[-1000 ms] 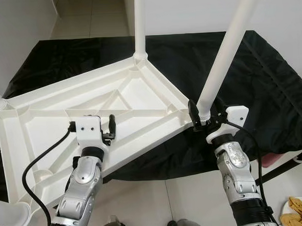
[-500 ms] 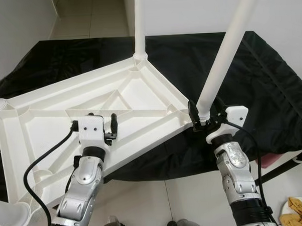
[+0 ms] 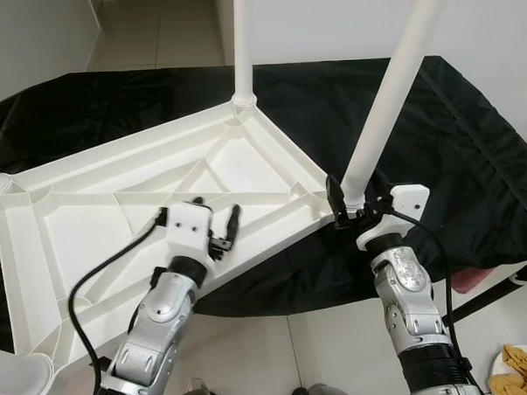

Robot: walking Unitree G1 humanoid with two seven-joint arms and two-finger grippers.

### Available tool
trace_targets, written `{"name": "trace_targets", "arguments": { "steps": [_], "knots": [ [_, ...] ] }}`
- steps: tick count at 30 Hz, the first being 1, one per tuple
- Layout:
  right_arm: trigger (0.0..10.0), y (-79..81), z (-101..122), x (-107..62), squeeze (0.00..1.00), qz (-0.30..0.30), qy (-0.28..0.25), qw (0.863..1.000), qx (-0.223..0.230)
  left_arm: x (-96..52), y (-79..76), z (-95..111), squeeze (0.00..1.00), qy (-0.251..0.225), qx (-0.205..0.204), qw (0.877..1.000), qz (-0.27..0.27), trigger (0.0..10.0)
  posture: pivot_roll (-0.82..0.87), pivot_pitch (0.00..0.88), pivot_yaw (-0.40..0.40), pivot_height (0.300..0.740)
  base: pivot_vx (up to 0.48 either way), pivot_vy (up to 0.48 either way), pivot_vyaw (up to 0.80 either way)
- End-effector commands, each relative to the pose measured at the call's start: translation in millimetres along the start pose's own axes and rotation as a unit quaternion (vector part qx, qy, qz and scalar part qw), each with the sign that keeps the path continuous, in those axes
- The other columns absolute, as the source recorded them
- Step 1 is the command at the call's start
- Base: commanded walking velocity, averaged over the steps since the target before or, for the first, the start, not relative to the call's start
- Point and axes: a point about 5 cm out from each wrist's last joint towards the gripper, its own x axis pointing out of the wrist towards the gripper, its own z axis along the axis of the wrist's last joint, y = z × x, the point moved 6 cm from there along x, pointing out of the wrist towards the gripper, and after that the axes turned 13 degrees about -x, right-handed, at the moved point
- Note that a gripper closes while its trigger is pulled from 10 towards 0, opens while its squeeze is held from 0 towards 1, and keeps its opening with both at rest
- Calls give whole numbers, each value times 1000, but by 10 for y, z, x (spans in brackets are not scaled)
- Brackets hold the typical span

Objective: Building children table

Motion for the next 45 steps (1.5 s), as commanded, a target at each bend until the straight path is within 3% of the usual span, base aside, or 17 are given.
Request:
{"name": "trace_targets", "arguments": {
  "steps": [1,11,19,26,31,37,38,41,43,45],
  "knots": [
    [10000,49,-19,18,0,8,3,1000,-2,-13,5,-25,0,4,5,1000,-3,10000,54,16,-16,740,0,0,0],
    [10000,34,-45,32,0,15,8,1000,-9,-91,90,-116,0,18,1,1000,25,10000,69,17,-37,740,0,0,0],
    [10000,13,-74,14,0,18,13,1000,-13,-122,33,-176,0,30,8,999,11,10000,68,29,-42,740,0,0,0],
    [10000,-11,-93,16,0,15,16,1000,-16,4,-58,-119,0,27,10,999,-16,10000,80,41,-36,740,0,0,0],
    [10000,-23,-101,35,0,-3,16,1000,-11,145,-350,-58,0,30,15,995,-91,10000,74,52,-15,740,0,0,0],
    [10000,-21,-84,19,0,-8,14,1000,-11,125,-531,-118,0,48,20,989,-137,10000,53,59,-5,740,0,0,0],
    [10000,-32,-86,4,0,-10,16,1000,-13,108,-618,-201,0,64,38,984,-162,10000,46,76,-2,740,0,0,0],
    [10000,-40,-88,-7,0,-12,17,1000,-15,94,-673,-291,0,79,68,978,-180,10000,44,84,1,740,0,0,0],
    [10000,-47,-89,-10,0,-11,17,1000,-20,49,-733,-450,0,108,104,967,-208,10000,42,89,4,740,0,0,0],
    [10000,-47,-88,-5,0,-10,16,1000,-21,23,-759,-485,0,116,111,962,-220,10000,42,89,4,740,0,0,0]
  ]
}}
